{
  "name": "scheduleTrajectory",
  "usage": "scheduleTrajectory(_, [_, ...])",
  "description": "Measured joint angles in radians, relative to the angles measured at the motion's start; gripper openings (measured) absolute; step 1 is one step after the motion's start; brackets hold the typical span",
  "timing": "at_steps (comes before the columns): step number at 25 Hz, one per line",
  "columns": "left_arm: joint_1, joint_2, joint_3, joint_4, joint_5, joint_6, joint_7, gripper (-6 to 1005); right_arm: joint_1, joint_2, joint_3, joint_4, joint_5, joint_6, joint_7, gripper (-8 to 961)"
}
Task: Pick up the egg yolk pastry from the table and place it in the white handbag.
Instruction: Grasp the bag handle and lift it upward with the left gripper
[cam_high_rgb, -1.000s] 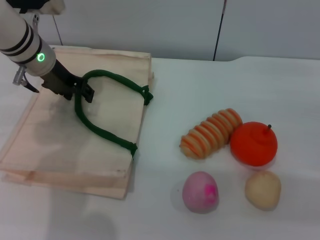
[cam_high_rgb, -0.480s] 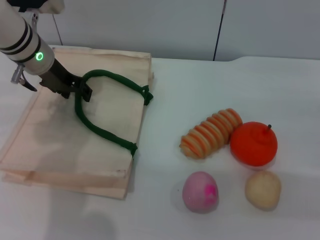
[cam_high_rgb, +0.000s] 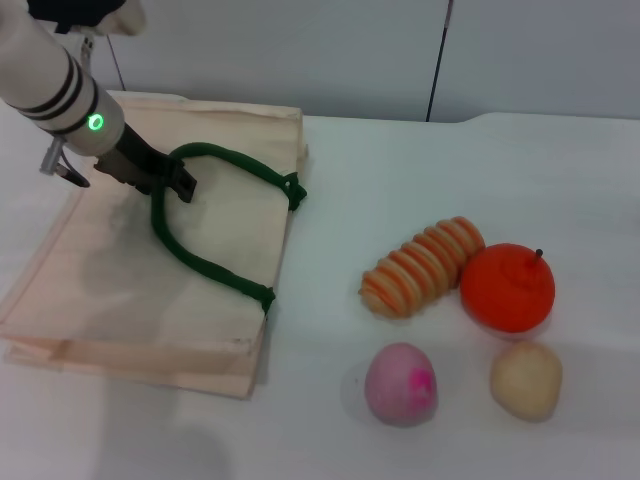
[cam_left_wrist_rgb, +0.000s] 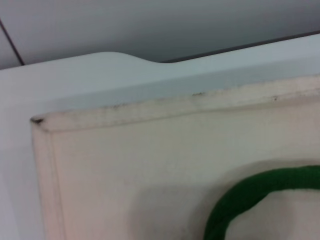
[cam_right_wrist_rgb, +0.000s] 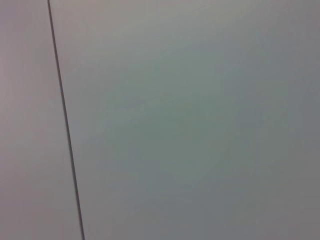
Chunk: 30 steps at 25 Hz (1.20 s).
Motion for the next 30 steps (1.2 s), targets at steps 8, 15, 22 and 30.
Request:
scheduleTrajectory(8, [-0.001, -0.008, 0.000, 0.024, 0.026, -0.006, -0.007, 617, 0.005, 0.000, 0.000, 0.003, 0.000, 0.000, 0.000, 851])
scheduleTrajectory(15, [0.007, -0.009, 0.000, 0.024, 0.038, -0.002, -0.012, 616, 0.005, 0.001, 0.000, 0.003, 0.001, 0.000, 0.000, 852])
scheduleTrajectory(22, [0.011, -0.008, 0.000, 0.024, 0.046, -0.005, -0.019, 614, 0.005, 0.002, 0.000, 0.003, 0.002, 0.000, 0.000, 851])
scheduleTrajectory(30, [0.014, -0.006, 0.000, 0.024, 0.048, -0.008, -0.017, 381, 0.005, 0.002, 0.000, 0.011, 0.002, 0.000, 0.000, 852])
